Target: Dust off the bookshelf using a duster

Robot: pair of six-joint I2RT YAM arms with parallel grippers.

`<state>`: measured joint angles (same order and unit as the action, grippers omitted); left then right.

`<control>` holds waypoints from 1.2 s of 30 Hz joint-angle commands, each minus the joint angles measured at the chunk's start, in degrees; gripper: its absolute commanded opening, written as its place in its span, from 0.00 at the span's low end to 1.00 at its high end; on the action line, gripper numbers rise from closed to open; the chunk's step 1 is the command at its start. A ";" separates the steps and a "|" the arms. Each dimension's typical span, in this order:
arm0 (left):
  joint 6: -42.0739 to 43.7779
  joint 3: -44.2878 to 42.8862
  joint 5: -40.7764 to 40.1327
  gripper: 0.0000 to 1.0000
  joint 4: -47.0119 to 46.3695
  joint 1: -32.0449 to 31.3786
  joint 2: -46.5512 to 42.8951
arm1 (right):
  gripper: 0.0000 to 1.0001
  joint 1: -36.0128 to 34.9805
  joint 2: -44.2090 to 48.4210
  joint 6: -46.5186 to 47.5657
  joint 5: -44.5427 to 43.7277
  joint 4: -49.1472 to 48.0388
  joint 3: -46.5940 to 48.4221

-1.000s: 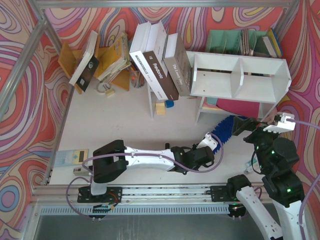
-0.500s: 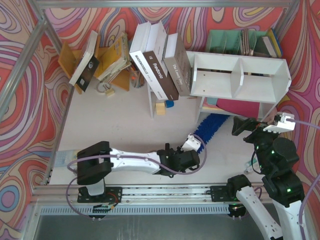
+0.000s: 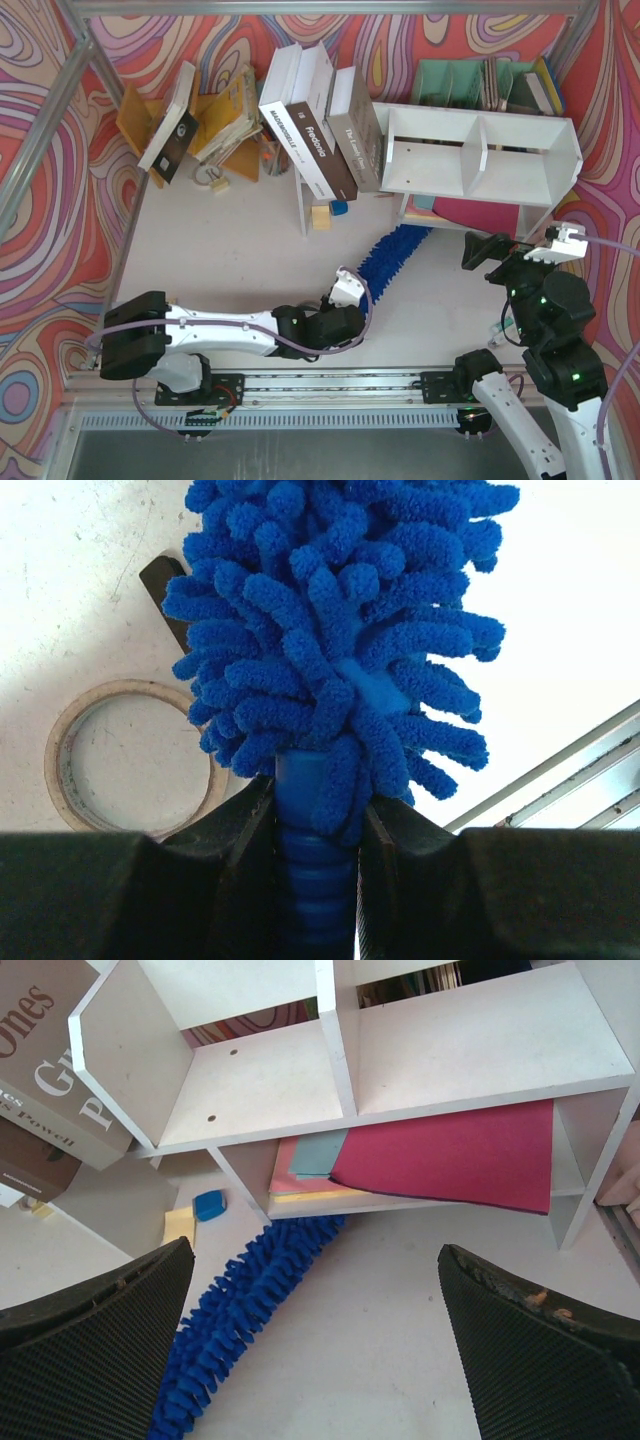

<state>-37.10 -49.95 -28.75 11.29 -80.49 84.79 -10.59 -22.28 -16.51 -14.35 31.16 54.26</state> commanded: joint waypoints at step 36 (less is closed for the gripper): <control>-1.52 -10.47 -2.06 0.00 6.89 0.16 4.73 | 0.99 -0.40 1.01 -0.16 -0.21 -0.35 0.59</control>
<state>-39.20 -59.42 -27.07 20.64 -80.49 88.88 -10.59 -21.71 -16.40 -14.52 31.20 54.26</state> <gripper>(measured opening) 0.343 0.987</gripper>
